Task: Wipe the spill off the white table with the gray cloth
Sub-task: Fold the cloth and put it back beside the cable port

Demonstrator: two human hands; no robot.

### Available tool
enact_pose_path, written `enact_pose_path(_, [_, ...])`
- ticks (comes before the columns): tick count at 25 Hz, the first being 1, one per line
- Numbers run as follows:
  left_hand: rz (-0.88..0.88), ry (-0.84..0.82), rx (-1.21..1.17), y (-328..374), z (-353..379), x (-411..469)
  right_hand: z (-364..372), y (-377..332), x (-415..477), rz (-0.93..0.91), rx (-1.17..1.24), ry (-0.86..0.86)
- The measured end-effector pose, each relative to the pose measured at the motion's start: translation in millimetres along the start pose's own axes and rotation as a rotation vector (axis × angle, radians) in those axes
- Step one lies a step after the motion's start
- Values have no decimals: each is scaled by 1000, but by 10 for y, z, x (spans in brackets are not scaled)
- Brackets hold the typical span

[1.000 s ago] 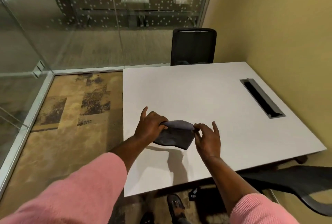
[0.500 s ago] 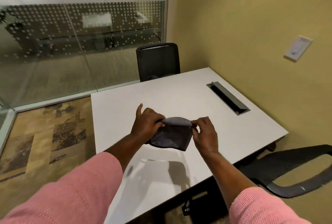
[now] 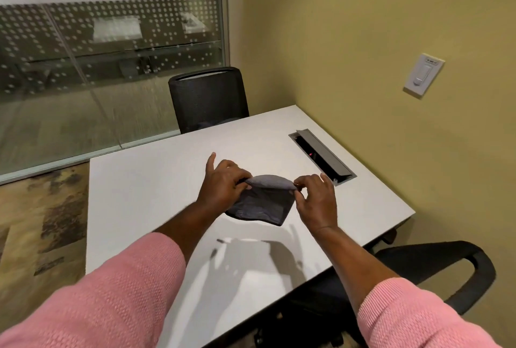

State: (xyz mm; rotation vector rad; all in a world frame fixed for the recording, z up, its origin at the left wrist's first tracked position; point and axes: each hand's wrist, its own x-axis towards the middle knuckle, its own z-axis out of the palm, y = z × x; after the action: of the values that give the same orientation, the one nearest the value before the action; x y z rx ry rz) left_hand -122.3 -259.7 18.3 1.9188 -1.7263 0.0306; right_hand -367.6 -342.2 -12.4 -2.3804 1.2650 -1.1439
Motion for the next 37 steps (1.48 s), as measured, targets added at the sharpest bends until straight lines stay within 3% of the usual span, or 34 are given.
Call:
enact_pose_path(7, [116, -26, 53, 267, 363, 313, -134, 443, 9, 70, -9, 15])
enact_pose_path(22, [528, -282, -3, 847, 1587, 1124, -398, 1184, -503, 465, -314, 148])
enact_pose_path(37, [495, -389, 38, 1691, 3401, 2014, -259, 2979, -160, 749, -325, 62])
